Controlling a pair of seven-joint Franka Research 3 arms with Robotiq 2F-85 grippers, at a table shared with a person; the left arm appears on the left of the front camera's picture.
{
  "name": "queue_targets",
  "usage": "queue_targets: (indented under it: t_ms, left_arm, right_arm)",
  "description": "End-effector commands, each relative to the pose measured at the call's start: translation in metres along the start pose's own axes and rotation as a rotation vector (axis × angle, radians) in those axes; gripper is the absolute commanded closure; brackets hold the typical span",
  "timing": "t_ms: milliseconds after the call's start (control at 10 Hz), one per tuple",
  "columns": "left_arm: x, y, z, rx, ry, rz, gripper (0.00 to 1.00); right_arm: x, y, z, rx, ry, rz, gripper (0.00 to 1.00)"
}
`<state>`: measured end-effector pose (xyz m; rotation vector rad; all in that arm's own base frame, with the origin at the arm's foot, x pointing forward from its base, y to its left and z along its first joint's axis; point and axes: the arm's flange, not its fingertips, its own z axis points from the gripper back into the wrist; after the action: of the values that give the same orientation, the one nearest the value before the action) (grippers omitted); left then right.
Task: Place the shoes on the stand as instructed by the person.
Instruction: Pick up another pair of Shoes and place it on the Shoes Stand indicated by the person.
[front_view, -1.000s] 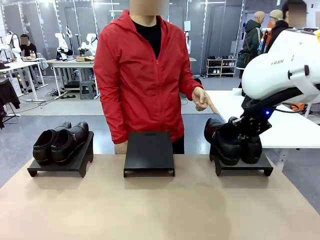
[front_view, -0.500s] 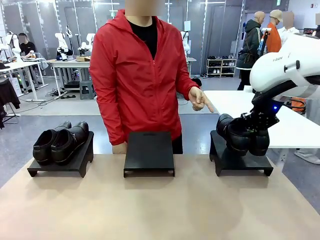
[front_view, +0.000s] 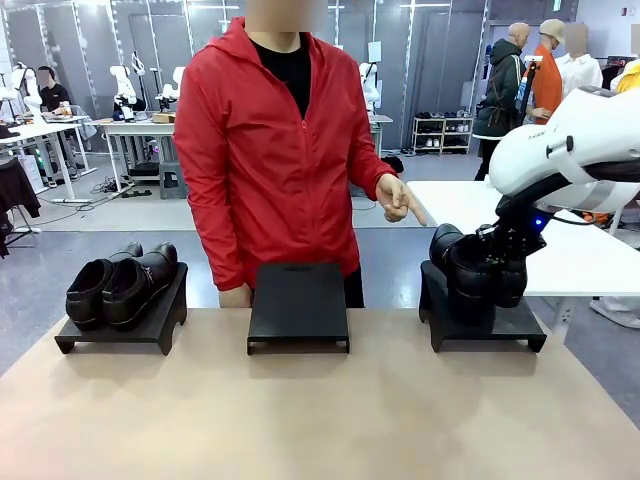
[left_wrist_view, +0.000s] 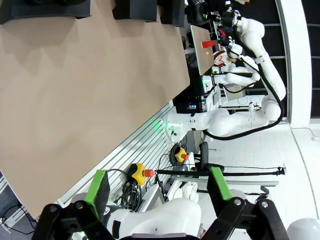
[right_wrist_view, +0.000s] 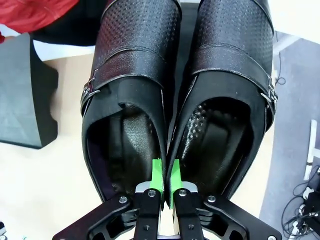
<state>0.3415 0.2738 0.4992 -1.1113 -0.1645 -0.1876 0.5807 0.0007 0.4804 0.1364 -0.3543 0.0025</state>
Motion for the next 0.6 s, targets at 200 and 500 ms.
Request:
queue_targets:
  t_ms: [200, 500]
  left_arm:
    - [-0.004, -0.002, -0.002, -0.008, 0.004, -0.017, 0.0]
    - [-0.004, -0.002, -0.002, -0.008, 0.004, -0.017, 0.0]
  right_arm:
    - [0.011, -0.009, -0.012, 0.018, -0.074, 0.018, 0.93]
    - [0.011, -0.012, -0.03, 0.009, -0.076, 0.011, 0.93]
